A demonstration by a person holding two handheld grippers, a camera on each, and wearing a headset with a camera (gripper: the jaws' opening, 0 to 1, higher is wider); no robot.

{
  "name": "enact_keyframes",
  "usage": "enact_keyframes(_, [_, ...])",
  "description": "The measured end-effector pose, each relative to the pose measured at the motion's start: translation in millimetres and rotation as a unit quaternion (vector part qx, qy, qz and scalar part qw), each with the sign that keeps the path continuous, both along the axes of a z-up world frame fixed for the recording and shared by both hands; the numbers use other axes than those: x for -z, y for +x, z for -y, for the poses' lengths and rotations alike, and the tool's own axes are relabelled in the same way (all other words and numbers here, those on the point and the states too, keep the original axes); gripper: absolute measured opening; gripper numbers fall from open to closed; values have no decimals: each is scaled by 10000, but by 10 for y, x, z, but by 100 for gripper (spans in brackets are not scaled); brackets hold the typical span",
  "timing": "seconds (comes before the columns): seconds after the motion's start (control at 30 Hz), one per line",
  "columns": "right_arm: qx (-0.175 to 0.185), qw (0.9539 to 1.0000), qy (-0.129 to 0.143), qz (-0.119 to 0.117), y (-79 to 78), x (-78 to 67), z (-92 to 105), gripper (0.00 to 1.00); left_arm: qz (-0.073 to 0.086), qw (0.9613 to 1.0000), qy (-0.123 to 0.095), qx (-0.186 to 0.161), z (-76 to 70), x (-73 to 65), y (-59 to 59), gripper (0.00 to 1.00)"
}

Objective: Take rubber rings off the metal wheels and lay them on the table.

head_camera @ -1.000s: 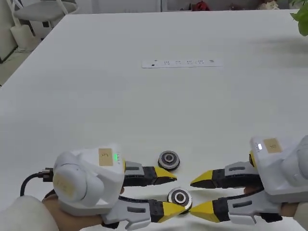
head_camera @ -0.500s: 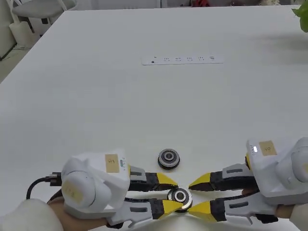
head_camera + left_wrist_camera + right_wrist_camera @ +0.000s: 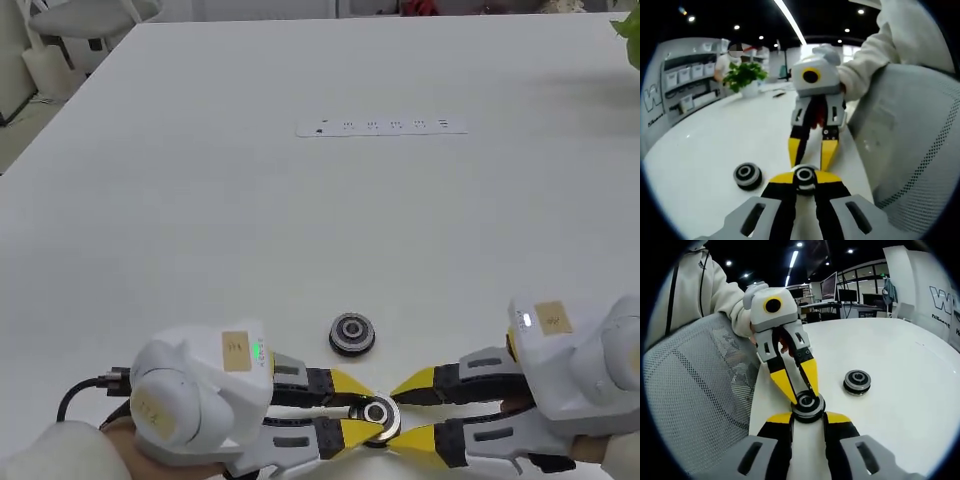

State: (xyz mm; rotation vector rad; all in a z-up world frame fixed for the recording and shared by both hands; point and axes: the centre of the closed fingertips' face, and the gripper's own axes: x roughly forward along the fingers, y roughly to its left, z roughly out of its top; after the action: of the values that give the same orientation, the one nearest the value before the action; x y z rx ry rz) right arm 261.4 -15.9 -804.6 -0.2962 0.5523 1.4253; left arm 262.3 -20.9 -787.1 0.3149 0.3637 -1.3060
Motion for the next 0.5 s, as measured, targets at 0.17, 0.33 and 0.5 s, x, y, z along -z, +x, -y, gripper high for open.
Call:
enact_keyframes(0.17, [-7,10000,-33,2,-7,3,16,19,2,10000,-12,-11,-7,1,7,14])
enact_keyframes(0.33, [-18,10000,-83,34,-10,0,36,16,1,10000,-12,-35,-7,1,14,14])
enact_keyframes(0.5, [-33,9999,-134,75,-6,3,34,16,10,10000,-14,-40,-2,5,18,14])
